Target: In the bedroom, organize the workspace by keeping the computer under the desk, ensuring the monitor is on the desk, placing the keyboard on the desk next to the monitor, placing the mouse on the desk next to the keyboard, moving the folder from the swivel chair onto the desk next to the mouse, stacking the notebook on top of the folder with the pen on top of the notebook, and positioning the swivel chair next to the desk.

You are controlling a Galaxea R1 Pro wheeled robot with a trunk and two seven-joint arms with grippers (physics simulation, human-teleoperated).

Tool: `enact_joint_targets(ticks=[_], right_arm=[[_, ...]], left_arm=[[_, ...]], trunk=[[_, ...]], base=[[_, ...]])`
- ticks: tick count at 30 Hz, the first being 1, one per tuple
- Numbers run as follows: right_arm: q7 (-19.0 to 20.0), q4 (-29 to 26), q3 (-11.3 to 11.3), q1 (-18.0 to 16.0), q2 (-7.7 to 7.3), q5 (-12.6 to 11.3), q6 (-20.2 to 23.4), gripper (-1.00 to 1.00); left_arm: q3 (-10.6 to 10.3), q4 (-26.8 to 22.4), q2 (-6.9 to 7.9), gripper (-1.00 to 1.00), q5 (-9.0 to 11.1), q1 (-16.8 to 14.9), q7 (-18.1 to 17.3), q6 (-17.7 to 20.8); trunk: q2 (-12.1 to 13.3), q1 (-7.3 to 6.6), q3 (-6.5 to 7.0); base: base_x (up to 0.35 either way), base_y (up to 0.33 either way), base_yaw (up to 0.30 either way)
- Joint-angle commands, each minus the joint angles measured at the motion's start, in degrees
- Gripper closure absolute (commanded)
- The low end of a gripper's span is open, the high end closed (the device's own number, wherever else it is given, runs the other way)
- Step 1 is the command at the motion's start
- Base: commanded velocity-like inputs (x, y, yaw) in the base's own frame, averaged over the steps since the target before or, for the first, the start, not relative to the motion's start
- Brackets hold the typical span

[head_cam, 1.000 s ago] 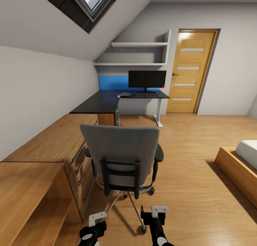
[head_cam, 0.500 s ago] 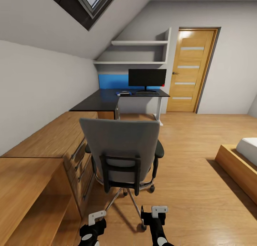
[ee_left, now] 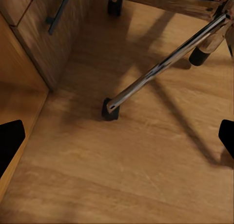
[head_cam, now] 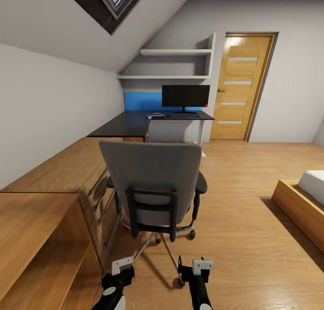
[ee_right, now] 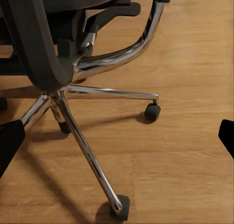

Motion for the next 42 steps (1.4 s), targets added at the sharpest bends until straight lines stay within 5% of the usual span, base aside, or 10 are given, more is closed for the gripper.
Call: enact_joint_targets(ticks=[1, 23, 42], right_arm=[[-0.5, 0.0, 0.5, 0.0, 0.00, -0.1, -0.2, -1.00], [-0.5, 1.2, 0.5, 0.0, 0.05, -0.1, -0.7, -1.00], [-0.1, 0.7, 0.2, -0.1, -0.12, 0.0, -0.3, -1.00]], left_arm=[[-0.5, -0.1, 0.08, -1.00, 0.6, 0.0, 0.4, -0.2], [-0.4, -0.1, 0.16, -1.00, 0.4, 0.0, 0.6, -0.3], [-0.8, -1.6, 1.21, -1.00, 0.4, 0.0, 0.2, -0.1]], trunk=[[-0.4, 0.22, -0.24], [-9.3, 5.05, -4.19], [-9.3, 5.05, -4.19]], base=[[0.000, 0.000, 0.000], [0.000, 0.000, 0.000], [0.000, 0.000, 0.000]])
